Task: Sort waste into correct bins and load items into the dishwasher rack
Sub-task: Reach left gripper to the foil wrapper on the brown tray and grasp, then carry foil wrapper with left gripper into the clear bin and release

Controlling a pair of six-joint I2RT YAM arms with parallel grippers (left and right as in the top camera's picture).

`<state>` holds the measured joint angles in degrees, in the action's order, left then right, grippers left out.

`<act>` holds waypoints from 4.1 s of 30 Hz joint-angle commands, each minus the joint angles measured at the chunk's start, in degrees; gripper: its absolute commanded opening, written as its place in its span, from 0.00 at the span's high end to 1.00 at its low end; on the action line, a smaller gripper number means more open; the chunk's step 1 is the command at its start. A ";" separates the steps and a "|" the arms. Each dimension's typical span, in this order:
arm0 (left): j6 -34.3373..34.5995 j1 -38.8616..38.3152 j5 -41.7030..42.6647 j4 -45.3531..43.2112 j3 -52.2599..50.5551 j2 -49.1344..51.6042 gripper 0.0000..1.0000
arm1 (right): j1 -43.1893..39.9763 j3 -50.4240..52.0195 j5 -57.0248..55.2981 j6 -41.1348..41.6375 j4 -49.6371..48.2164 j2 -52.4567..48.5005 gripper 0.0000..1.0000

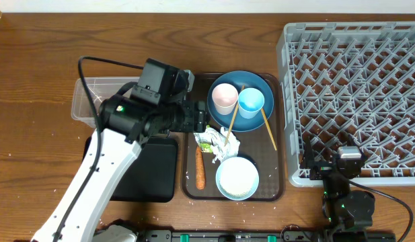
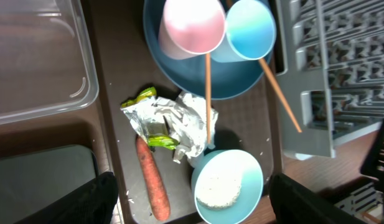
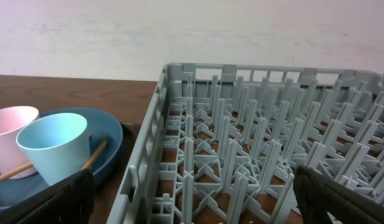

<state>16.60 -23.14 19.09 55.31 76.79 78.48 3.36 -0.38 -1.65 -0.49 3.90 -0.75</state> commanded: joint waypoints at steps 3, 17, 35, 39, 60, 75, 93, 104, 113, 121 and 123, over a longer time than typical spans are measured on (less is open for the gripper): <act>1.31 -0.31 -1.01 0.20 -0.52 2.45 0.20 | -0.72 0.07 0.20 -0.44 0.22 0.00 0.01; 1.75 -4.81 -9.75 0.98 -0.52 2.23 0.31 | -1.14 0.07 0.20 -0.42 0.22 0.00 0.01; 2.40 -11.21 -9.73 3.63 -3.72 5.62 0.35 | -1.14 0.07 0.22 -0.44 0.22 0.00 0.01; 5.25 -12.70 -9.73 -1.14 -6.93 8.83 0.35 | -1.14 0.07 0.20 -0.44 0.22 0.00 0.01; 6.05 -12.96 -9.70 -11.13 -8.76 22.67 0.92 | -1.14 0.07 0.20 -0.42 0.22 0.00 0.01; 6.19 -11.15 -9.77 -11.06 -4.85 15.10 0.94 | -1.14 0.07 0.20 -0.44 0.22 0.00 0.01; 11.21 -12.39 -10.60 -6.40 -10.12 10.78 0.58 | -1.14 0.07 0.20 -0.42 0.22 0.00 0.01; 12.24 -13.70 -10.99 -12.76 -13.09 18.45 0.64 | -1.14 0.07 0.20 -0.42 0.22 0.00 0.01; 12.20 -13.55 -10.99 -13.70 -12.85 17.05 0.94 | -1.14 0.07 0.20 -0.42 0.22 0.00 0.01; 12.20 -10.78 -11.02 -11.72 -10.45 9.33 0.94 | -1.14 0.07 0.20 -0.42 0.22 0.00 0.01; 12.17 -9.90 -11.04 -11.65 -10.45 6.78 0.94 | -1.14 0.07 0.20 -0.44 0.22 0.00 0.01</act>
<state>28.62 -34.37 8.62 43.38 64.10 89.65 3.33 -0.38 -1.65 -0.49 3.90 -0.75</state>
